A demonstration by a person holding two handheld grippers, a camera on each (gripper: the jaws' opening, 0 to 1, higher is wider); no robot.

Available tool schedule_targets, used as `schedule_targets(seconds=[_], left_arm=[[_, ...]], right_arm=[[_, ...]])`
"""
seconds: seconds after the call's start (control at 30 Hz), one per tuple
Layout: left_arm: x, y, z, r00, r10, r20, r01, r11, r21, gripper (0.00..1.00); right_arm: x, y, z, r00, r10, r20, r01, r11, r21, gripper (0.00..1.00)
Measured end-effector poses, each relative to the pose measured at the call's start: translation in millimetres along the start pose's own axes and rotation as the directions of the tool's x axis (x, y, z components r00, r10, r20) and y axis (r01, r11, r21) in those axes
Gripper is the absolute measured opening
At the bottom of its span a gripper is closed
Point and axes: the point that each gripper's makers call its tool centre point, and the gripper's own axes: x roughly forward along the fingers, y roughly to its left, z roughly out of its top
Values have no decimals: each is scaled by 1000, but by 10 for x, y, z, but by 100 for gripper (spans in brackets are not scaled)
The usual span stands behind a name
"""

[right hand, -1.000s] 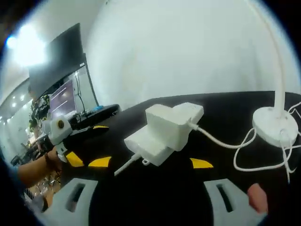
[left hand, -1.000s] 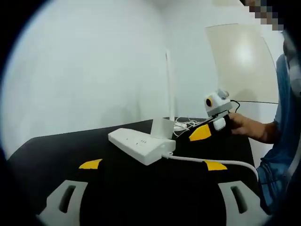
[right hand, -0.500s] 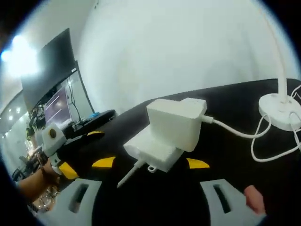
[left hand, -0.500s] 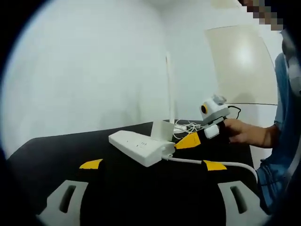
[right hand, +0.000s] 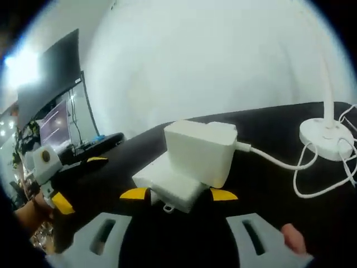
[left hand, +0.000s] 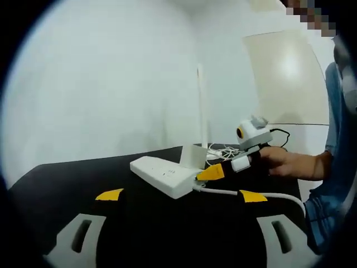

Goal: Insert the desk lamp plug into the socket, turn on the power strip switch, turn on the lamp switch, then turn off the lamp switch, turn off the power strip switch, and remove the plug from the socket.

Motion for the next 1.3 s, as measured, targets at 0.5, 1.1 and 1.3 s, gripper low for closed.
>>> schedule_targets(seconds=[0.5,1.1,1.3], left_arm=[[25,-67,-27,1000,-5,-17,5,1000,11,76],[31,-56,-48,1000,5,-27,-5,1000,20,75],[10,-49,-9,1000,8,-6,-8,1000,28,73]], right_arm=[[5,-38,-34,1000,-14,-5,15,1000,12,27],[-294,145,-99,989,133,-68,-134,991,-17,38],[-665,0,58,981,180,-78,-182,983,-27,38]])
